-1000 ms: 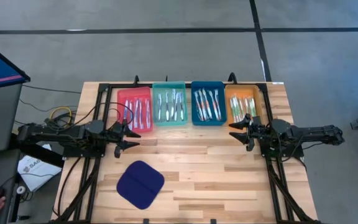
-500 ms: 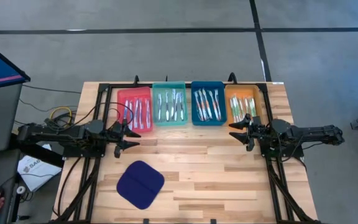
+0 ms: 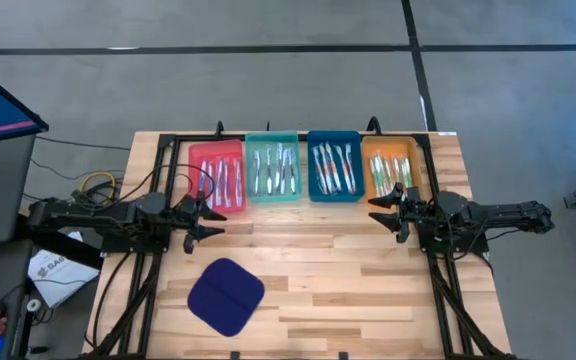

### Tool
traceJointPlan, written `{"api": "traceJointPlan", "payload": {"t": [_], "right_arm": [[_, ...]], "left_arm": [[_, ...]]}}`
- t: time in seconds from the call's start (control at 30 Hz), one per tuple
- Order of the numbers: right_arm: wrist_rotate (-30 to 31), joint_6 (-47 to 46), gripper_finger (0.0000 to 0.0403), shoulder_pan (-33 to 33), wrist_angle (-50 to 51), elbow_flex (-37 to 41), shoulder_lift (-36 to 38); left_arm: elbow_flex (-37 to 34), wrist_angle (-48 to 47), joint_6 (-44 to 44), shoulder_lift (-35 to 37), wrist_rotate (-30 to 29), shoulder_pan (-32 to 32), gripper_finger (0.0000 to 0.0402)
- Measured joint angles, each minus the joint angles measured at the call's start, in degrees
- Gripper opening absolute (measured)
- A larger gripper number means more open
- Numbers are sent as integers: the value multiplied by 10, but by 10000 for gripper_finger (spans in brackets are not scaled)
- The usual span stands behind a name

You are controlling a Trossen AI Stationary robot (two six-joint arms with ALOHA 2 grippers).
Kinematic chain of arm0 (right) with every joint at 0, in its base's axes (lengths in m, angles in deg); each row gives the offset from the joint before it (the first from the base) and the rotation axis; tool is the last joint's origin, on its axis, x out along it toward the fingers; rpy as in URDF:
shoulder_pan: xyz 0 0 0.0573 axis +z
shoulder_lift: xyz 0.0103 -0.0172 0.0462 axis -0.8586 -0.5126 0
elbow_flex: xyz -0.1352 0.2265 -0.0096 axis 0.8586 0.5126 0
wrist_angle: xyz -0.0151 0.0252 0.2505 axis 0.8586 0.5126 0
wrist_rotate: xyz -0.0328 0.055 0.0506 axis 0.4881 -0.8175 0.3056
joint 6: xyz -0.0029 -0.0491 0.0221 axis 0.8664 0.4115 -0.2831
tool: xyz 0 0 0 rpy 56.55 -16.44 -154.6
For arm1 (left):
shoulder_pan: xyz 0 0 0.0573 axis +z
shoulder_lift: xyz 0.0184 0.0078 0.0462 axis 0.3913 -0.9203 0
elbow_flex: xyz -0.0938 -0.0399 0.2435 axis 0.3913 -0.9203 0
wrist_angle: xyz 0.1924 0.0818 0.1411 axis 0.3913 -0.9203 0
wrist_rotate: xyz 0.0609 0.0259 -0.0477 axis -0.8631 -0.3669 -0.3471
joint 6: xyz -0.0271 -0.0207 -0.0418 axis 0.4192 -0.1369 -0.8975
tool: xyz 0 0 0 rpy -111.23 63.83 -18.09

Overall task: Pick & Place Toothbrushes
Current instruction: Return to Home Position

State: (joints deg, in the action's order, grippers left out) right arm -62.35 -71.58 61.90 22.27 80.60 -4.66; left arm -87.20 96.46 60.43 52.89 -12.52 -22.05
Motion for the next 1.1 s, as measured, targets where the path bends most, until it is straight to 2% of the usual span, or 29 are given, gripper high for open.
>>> {"api": "traceJointPlan", "payload": {"t": [1.1], "right_arm": [[0,0,225,0,0,0,0]], "left_arm": [[0,11,0,0,0,0,172]]}}
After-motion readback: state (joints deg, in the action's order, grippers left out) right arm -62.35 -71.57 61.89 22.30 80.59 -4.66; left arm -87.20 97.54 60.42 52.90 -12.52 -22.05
